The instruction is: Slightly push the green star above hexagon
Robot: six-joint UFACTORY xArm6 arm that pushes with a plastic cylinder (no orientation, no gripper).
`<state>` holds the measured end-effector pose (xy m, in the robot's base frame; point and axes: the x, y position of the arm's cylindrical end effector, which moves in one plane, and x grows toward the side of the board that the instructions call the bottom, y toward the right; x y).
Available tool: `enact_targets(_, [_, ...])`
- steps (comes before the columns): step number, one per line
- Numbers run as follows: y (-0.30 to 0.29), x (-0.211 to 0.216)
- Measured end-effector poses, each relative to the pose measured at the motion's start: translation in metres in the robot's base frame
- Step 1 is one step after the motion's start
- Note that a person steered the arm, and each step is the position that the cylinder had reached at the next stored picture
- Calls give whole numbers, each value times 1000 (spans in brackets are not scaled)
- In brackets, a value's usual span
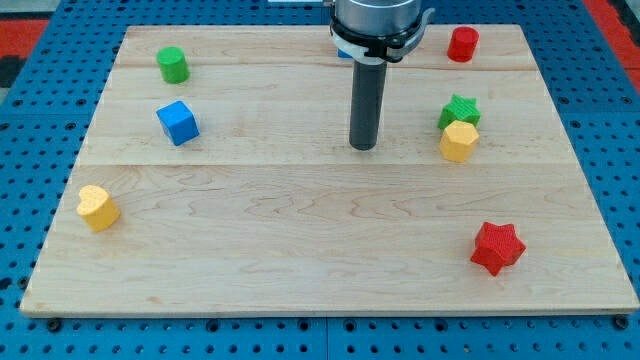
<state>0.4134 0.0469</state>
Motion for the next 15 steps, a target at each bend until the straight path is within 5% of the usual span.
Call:
enact_targets(2, [0, 2])
enact_targets(4, [63, 6])
enact_targets(9, [9, 3])
enact_targets(11, [9, -75])
enact_targets(14, [91, -90])
enact_targets(15, [161, -90])
